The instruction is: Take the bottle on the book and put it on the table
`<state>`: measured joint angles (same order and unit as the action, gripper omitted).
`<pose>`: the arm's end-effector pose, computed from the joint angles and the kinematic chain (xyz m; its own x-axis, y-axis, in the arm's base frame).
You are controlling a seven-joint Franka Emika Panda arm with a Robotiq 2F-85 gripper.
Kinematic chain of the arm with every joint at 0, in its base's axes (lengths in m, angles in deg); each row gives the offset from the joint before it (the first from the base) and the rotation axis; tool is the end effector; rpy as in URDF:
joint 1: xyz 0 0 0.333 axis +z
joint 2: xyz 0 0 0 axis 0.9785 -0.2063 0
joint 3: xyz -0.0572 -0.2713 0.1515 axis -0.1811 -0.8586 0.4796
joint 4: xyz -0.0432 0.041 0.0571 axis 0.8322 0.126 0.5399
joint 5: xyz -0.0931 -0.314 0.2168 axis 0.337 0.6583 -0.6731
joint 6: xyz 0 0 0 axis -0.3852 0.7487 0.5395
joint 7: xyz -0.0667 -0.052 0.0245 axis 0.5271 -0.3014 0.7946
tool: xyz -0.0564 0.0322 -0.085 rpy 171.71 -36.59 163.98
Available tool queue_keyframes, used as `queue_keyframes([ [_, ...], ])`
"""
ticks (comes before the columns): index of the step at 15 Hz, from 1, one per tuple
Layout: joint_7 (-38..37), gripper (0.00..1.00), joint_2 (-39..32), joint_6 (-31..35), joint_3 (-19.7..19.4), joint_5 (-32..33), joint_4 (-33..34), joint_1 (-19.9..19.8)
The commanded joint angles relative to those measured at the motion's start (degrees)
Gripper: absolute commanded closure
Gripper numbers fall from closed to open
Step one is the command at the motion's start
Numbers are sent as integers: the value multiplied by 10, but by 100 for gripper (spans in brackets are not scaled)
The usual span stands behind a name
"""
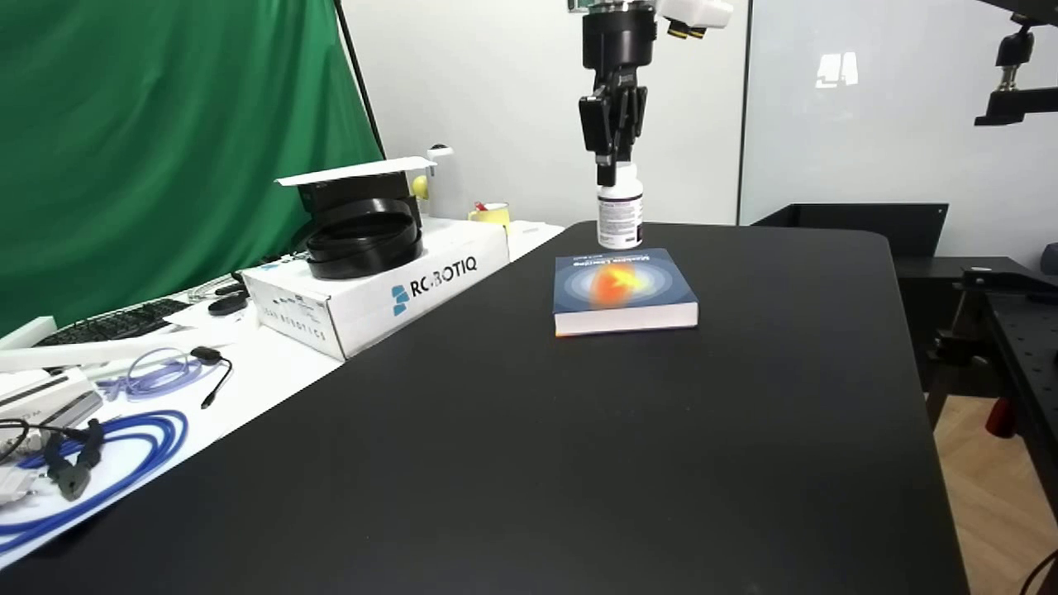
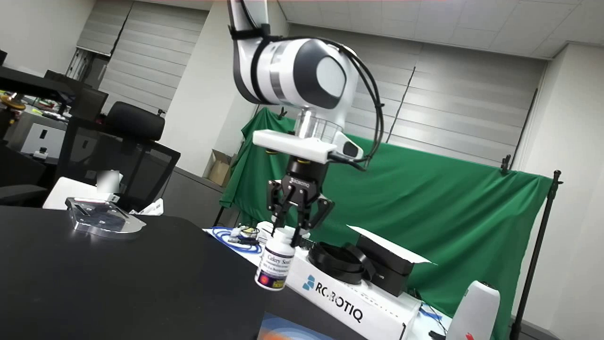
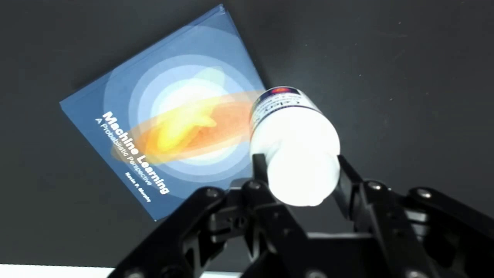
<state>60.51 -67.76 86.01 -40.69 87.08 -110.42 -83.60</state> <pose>0.5413 -0.0781 0.3281 0.9926 0.0234 0.1191 0.0195 -0.9992 0.0339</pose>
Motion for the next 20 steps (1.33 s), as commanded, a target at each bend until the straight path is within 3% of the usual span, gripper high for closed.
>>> queue_keyframes([
  [1,28,81,70,5,13,-26,-78,15],
  [6,81,81,117,43,24,-75,-176,43],
  [10,91,81,128,115,26,-70,-245,62],
  [18,99,81,97,208,33,-52,-322,82],
  [20,93,81,68,216,35,-34,-306,81],
])
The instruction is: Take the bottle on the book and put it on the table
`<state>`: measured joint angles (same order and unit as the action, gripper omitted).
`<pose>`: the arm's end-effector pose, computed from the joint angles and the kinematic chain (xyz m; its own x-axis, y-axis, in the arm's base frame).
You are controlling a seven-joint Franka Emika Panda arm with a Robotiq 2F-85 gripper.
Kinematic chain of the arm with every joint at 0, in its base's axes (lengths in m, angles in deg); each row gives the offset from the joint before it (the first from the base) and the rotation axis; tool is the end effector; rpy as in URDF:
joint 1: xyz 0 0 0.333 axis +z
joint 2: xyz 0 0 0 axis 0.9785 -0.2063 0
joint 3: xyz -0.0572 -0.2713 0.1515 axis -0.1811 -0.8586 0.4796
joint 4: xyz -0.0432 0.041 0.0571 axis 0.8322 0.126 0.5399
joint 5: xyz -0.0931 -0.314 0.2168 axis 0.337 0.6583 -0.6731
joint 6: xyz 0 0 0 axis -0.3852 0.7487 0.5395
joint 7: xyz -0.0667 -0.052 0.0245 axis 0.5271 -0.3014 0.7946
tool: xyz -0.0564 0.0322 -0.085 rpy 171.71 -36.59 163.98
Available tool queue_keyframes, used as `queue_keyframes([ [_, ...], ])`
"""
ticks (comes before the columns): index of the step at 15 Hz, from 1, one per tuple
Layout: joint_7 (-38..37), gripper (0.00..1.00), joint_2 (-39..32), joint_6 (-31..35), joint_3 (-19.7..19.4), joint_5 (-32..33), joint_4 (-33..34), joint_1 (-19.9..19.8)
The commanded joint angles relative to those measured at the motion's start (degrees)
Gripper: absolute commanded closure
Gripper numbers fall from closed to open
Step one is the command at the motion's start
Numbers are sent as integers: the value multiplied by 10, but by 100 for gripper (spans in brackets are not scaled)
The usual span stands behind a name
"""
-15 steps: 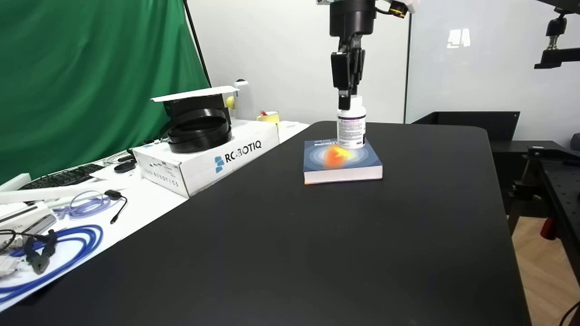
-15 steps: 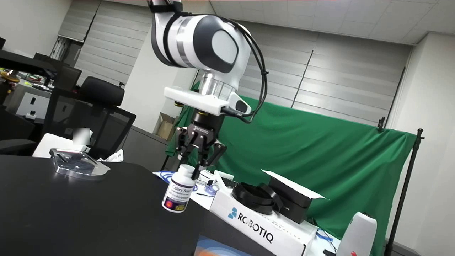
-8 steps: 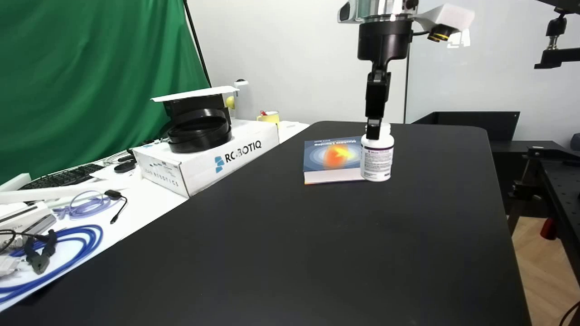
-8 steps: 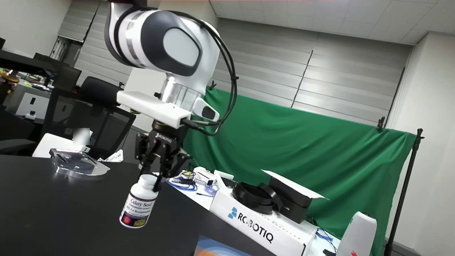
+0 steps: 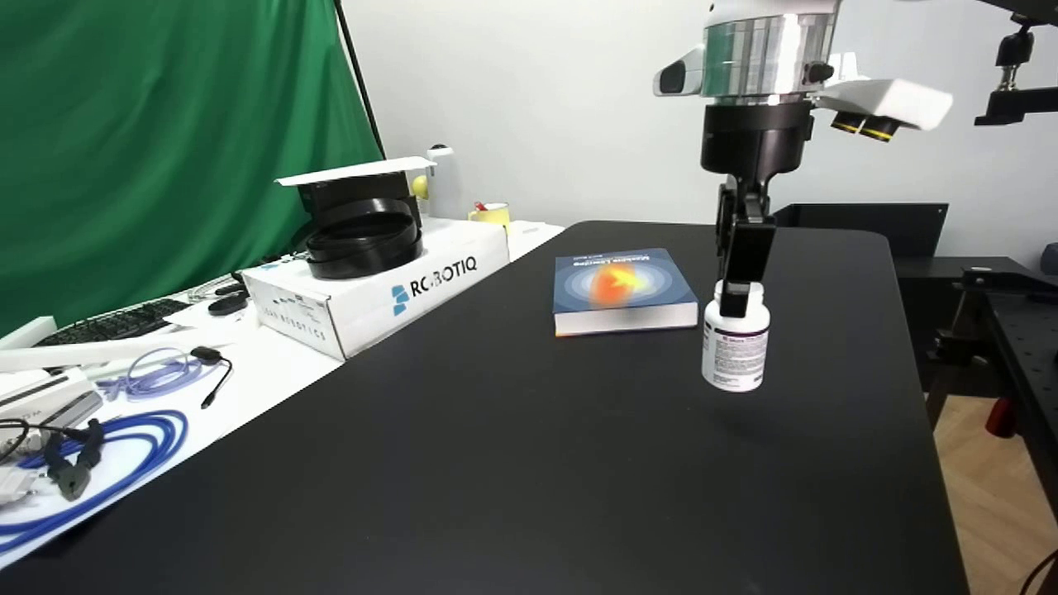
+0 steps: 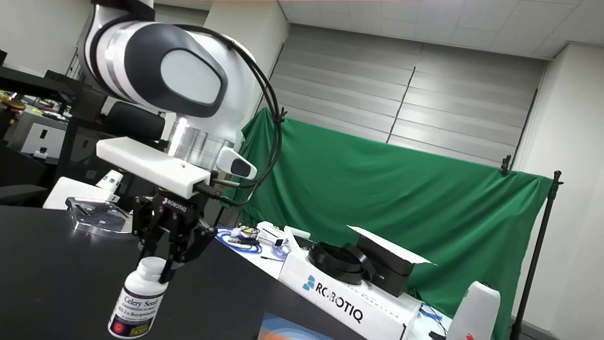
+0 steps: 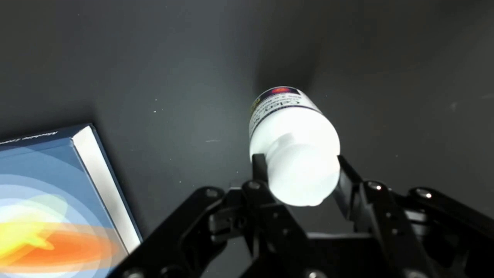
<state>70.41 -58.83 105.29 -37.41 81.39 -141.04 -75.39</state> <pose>0.3910 0.0180 0.2319 0.9507 0.2979 0.0861 0.2994 -0.9541 -0.0057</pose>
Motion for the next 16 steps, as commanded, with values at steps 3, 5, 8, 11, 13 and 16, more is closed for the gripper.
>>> queue_keyframes([
  [3,-11,81,-42,38,5,46,1,-4],
  [5,-17,81,-56,49,5,68,2,-6],
  [8,-26,81,-72,59,3,96,2,-8],
  [11,-28,81,-82,65,3,110,2,-9],
  [13,-24,30,-86,66,5,113,2,-11],
  [16,-27,10,-91,79,2,123,2,-10],
])
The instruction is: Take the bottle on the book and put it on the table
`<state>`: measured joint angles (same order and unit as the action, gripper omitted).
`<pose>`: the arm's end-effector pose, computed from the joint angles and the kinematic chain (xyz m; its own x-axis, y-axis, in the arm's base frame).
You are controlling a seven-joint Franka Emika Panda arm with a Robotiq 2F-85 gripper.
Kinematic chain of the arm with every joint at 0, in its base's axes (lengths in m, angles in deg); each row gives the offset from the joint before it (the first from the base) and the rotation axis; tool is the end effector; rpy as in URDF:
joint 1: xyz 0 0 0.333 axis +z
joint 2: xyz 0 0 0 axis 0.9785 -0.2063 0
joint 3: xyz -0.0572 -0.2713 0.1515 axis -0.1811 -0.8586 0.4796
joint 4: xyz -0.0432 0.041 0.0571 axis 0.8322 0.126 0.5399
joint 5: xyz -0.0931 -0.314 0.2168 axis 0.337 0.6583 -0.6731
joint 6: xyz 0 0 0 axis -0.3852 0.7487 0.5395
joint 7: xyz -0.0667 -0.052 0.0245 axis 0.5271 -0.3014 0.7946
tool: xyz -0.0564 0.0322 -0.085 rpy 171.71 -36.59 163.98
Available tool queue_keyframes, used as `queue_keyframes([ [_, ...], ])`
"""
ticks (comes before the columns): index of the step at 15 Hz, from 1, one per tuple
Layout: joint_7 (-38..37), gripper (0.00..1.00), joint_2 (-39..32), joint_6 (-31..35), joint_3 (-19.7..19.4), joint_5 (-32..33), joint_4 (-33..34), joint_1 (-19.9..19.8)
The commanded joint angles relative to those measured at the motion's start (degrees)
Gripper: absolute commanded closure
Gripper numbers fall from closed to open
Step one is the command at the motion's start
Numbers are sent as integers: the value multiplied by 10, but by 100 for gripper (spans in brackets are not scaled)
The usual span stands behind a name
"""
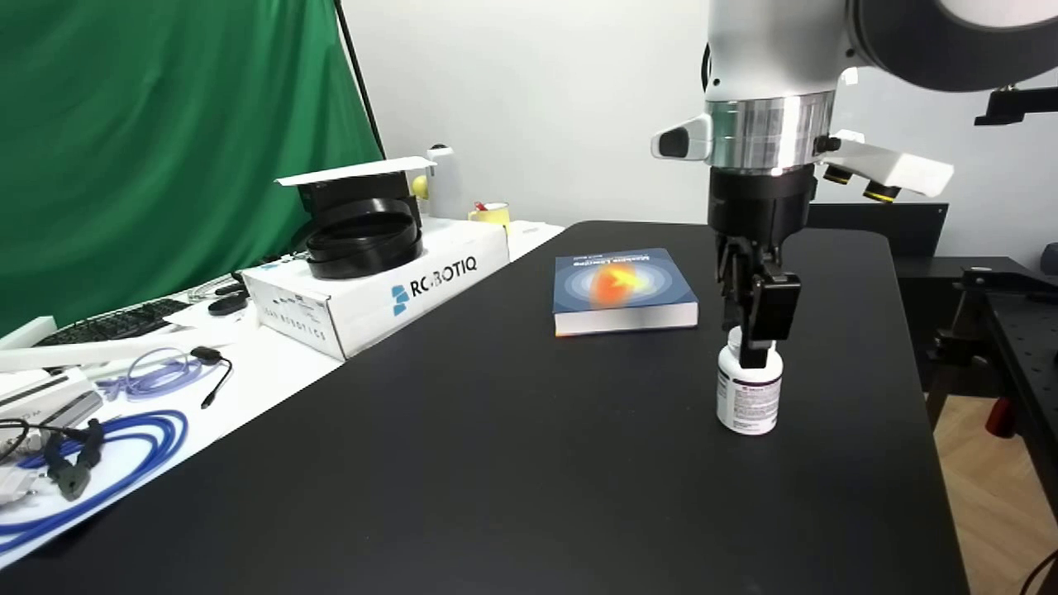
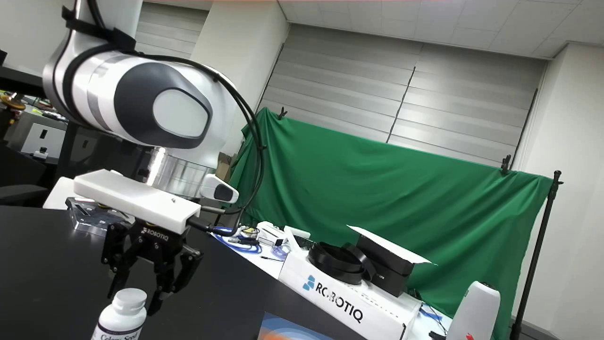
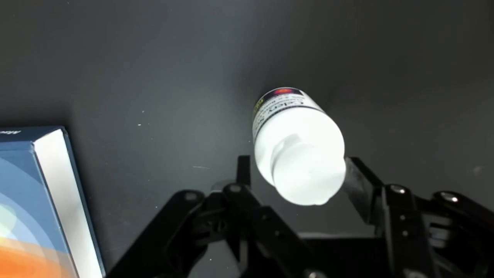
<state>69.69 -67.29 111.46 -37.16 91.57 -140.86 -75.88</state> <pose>0.3843 0.0263 0.1855 0.8967 0.4412 0.0343 0.4402 -0.8973 0.0345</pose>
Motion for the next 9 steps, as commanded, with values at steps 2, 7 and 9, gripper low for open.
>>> queue_keyframes([
  [2,-17,0,-9,20,6,8,0,-7],
  [7,-23,0,69,-65,-26,61,7,-20],
  [9,-5,0,116,-112,-30,45,0,-34],
])
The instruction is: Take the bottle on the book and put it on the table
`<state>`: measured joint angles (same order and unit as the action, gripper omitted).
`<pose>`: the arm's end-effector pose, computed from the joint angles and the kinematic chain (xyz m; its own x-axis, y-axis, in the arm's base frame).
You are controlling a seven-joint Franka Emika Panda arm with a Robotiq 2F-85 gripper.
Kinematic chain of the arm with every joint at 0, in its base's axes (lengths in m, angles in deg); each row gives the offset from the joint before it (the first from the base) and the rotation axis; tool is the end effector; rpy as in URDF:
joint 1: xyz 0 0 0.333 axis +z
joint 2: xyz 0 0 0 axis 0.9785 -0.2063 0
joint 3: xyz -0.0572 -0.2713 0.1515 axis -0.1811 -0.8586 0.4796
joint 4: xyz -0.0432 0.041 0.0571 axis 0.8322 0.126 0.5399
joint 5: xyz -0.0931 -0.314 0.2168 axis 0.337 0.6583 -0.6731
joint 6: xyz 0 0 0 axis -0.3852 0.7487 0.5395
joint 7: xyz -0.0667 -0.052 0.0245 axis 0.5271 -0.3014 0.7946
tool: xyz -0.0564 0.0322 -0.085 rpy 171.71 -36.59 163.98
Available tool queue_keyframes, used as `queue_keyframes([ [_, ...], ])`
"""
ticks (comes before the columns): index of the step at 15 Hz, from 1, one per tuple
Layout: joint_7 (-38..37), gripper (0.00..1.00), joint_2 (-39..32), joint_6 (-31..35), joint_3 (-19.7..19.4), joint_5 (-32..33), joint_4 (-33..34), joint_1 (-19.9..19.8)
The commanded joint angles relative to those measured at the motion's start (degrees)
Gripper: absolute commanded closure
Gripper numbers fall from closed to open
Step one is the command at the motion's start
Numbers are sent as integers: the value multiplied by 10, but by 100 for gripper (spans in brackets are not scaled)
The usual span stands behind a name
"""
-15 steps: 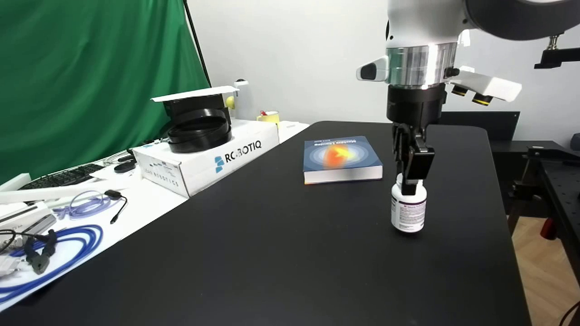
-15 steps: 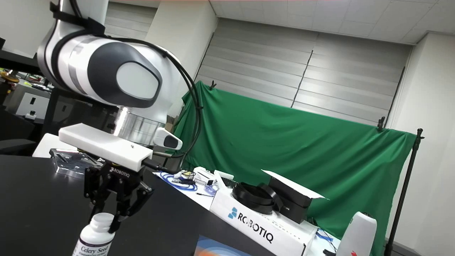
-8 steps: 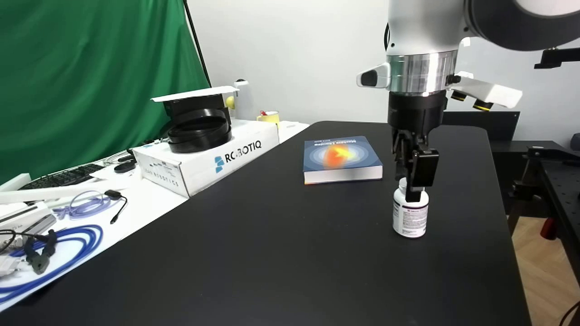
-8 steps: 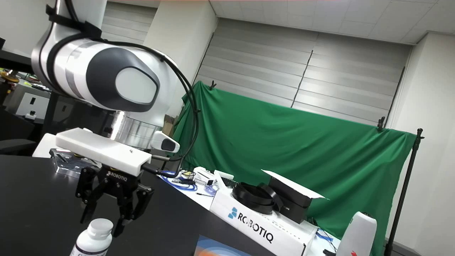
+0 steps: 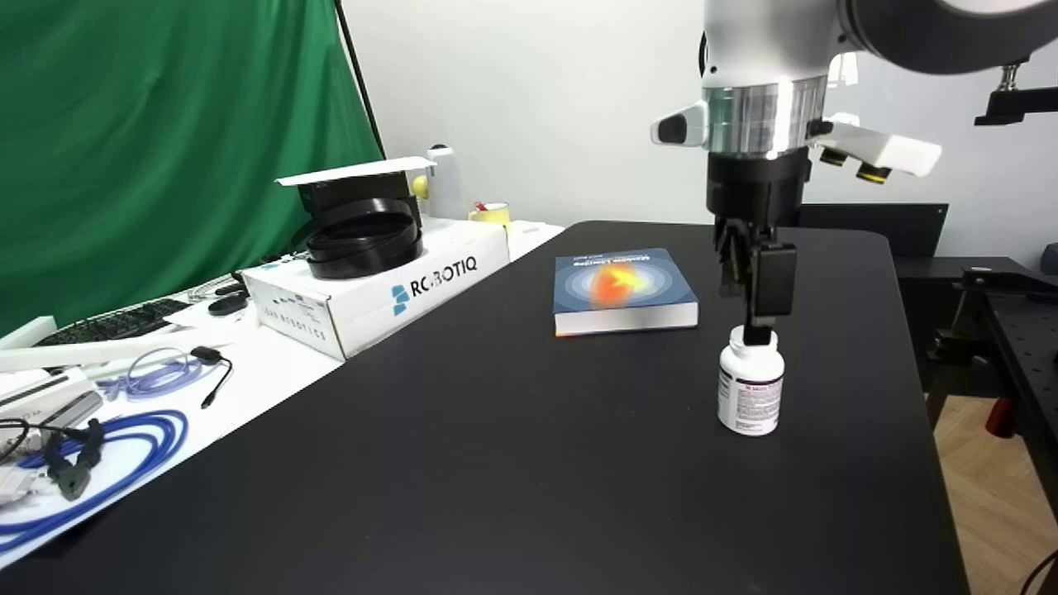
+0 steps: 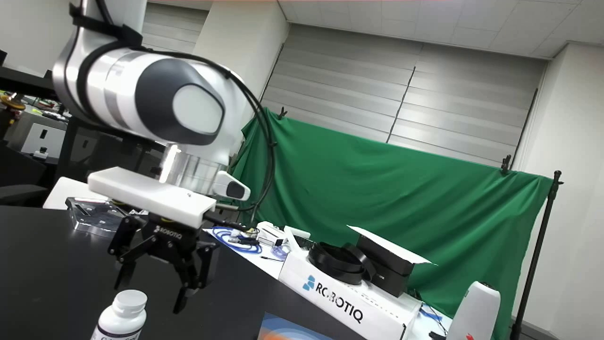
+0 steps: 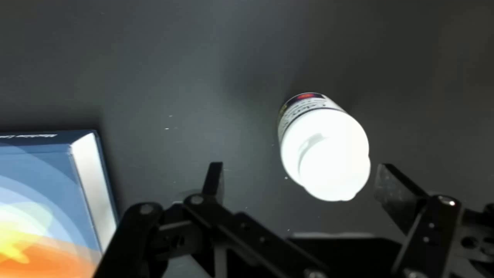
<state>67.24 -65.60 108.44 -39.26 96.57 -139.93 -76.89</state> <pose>0.3906 0.0093 0.1964 0.9034 0.4285 0.0163 0.4268 -0.9022 0.0619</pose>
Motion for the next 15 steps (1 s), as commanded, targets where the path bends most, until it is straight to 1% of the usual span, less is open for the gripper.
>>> queue_keyframes([
  [1,34,0,85,-111,-10,-16,26,-28],
  [4,62,0,142,-181,-27,-30,45,-36],
  [9,100,0,194,-276,-50,-52,74,-33],
  [10,78,0,176,-242,-43,-37,63,-34],
  [12,91,0,190,-262,-48,-45,67,-34],
  [15,92,0,192,-264,-48,-45,67,-33],
])
